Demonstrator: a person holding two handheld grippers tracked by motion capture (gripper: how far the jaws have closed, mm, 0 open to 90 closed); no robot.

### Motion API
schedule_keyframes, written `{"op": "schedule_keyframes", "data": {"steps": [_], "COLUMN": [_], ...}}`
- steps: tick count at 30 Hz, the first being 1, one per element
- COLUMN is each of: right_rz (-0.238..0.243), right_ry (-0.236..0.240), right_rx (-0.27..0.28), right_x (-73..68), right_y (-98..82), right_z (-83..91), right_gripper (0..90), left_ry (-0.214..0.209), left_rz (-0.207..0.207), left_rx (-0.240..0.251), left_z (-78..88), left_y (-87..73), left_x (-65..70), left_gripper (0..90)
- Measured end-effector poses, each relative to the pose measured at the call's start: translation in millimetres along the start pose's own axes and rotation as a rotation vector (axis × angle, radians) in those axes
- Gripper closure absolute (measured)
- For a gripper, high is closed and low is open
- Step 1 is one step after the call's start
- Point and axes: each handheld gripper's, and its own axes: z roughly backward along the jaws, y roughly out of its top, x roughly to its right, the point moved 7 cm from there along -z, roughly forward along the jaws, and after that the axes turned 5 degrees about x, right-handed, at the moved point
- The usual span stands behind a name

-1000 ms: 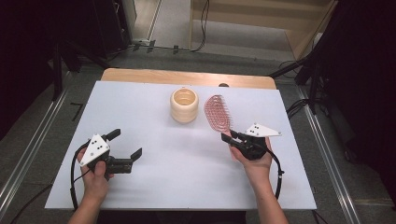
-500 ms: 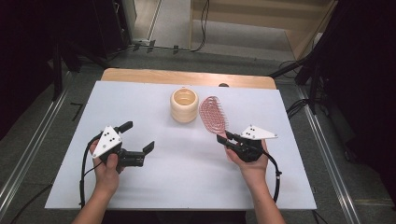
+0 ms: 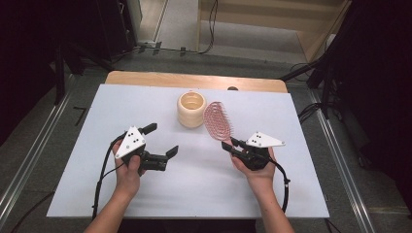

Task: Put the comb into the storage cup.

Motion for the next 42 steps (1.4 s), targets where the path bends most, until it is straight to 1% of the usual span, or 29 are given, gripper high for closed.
{"op": "schedule_keyframes", "data": {"steps": [4,6,7,8,9,11,16,20,24,27,29,30,35,37,39,42], "right_rz": [0.006,0.006,0.014,0.018,0.019,0.02,0.028,0.036,0.042,0.05,0.052,0.055,0.066,0.069,0.075,0.083], "right_ry": [0.009,0.01,0.014,0.016,0.021,0.024,0.035,0.041,0.045,0.05,0.051,0.053,0.059,0.064,0.067,0.072], "right_rx": [-0.002,-0.003,0.0,-0.004,-0.004,-0.003,-0.001,0.002,0.004,0.004,0.003,0.003,0.008,0.009,0.01,0.01], "right_x": [-4.5,-5.6,-7.0,-8.1,-9.9,-12.1,-16.7,-20.9,-25.0,-28.0,-30.1,-31.0,-36.3,-39.1,-42.7,-45.4], "right_y": [-0.8,-1.1,-1.2,-1.5,-1.6,-1.5,-1.4,-1.2,-1.3,-1.8,-2.1,-2.2,-1.6,-1.3,-0.9,-0.8], "right_z": [-3.0,-3.5,-4.7,-5.1,-6.2,-7.6,-9.9,-11.9,-14.0,-15.8,-17.1,-17.6,-19.6,-20.3,-21.2,-22.2], "right_gripper": [67.6,67.6,67.6,67.6,67.6,67.6,67.6,67.6,67.6,67.6,67.6,67.6,67.6,67.6,67.6,67.6], "left_ry": [-0.018,-0.03,-0.034,-0.049,-0.054,-0.069,-0.081,-0.088,-0.101,-0.096,-0.083,-0.084,-0.08,-0.072,-0.074,-0.063], "left_rz": [0.0,0.008,0.011,0.02,0.026,0.026,0.04,0.042,0.053,0.054,0.054,0.057,0.089,0.105,0.111,0.125], "left_rx": [0.003,0.005,0.008,0.014,0.014,0.017,0.009,0.005,0.016,0.015,0.015,0.015,0.007,0.009,0.003,-0.016], "left_z": [-7.3,-9.8,-10.6,-11.9,-13.0,-15.0,-20.0,-23.6,-26.5,-28.1,-29.0,-29.7,-32.7,-34.3,-35.8,-39.7], "left_y": [2.8,4.5,5.1,6.2,6.7,7.5,8.0,9.1,12.1,13.6,14.2,14.5,15.6,16.2,16.1,14.8], "left_x": [5.4,7.5,8.2,9.9,10.9,13.2,16.6,19.0,22.4,23.5,23.4,23.8,24.9,25.6,27.0,28.7], "left_gripper": [0.0,0.0,0.0,0.0,0.0,0.0,0.0,0.0,0.0,0.0,3.3,3.6,8.0,13.4,15.0,16.9]}}
